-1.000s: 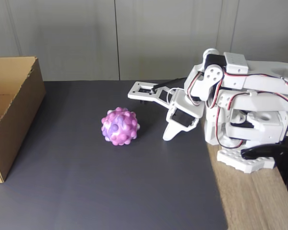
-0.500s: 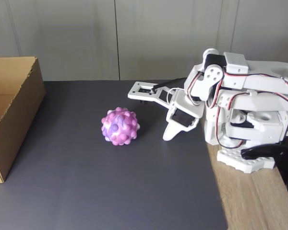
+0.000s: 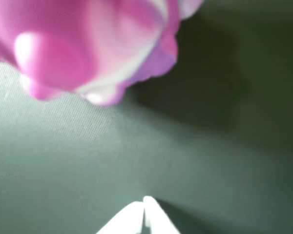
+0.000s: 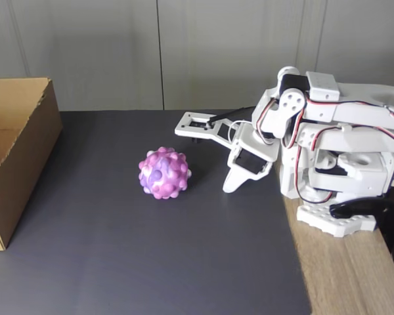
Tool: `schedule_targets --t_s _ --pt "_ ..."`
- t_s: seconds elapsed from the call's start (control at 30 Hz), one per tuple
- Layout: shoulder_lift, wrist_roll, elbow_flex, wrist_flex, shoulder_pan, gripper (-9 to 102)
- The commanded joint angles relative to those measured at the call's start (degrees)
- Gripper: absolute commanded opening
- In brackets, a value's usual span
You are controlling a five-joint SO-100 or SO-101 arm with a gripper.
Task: Grasp a ball and put it in the box.
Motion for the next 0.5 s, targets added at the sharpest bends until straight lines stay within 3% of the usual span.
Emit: schedule_targets --t_s 0.0,0.47 --pt "-0.4 0.9 0.3 1.4 -0.8 0" --pt "-0.5 5.3 -6.4 2.0 -0.3 0"
